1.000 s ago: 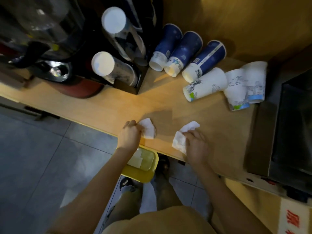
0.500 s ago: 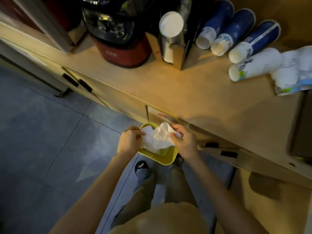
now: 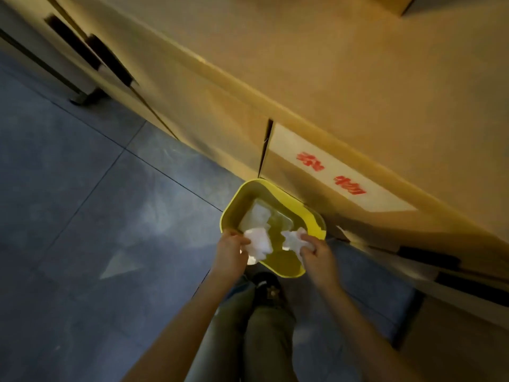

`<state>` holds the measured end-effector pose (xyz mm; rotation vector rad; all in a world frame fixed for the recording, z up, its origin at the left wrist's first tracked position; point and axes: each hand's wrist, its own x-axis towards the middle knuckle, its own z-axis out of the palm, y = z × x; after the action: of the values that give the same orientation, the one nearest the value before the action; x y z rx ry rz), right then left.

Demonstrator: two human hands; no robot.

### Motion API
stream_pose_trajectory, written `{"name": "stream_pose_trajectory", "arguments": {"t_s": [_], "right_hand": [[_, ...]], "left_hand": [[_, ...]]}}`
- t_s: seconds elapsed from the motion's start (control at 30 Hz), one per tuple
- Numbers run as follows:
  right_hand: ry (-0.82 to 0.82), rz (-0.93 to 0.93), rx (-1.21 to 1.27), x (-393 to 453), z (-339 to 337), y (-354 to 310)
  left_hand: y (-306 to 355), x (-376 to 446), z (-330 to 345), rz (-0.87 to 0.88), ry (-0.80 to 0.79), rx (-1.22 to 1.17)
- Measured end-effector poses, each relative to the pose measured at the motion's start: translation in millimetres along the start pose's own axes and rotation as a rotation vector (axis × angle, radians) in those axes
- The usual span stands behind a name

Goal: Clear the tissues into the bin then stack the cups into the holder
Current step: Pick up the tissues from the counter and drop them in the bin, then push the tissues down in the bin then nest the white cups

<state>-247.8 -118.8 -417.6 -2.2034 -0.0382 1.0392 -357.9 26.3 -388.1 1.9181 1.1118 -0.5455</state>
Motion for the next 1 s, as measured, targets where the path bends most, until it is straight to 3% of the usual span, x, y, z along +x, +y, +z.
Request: {"name": "stream_pose_trajectory", "arguments": {"t_s": [0.13,0.3,0.43,0.53,0.6,0.8,1.0], "right_hand": [[-0.096,0.029,-0.159,66,54,52],[-0.215,0.046,-0.286,134,102,104],[-0.311,0.078,-0.274,171,118,116],[-0.358,0.091,-0.378,188,120,120],[-0.353,0.05,-0.409,189,118,116],[-0.128,-0.139,-0.262,153,87,65],[-0.159,-0.293,-0.338,83,37,-20]], "left_hand": [[-27,72,50,-0.025,0.0,0.046],[-40,147,98,-0.064,-0.114,0.22],[-44,189,112,-0.108,-0.197,0.217],[-50,209,119,-0.112,-0.169,0.215],[-52,212,119,-0.135,-0.155,0.219],[-43,178,99,-0.073,-0.162,0.293],[5,100,30,0.035,-0.16,0.15]]}}
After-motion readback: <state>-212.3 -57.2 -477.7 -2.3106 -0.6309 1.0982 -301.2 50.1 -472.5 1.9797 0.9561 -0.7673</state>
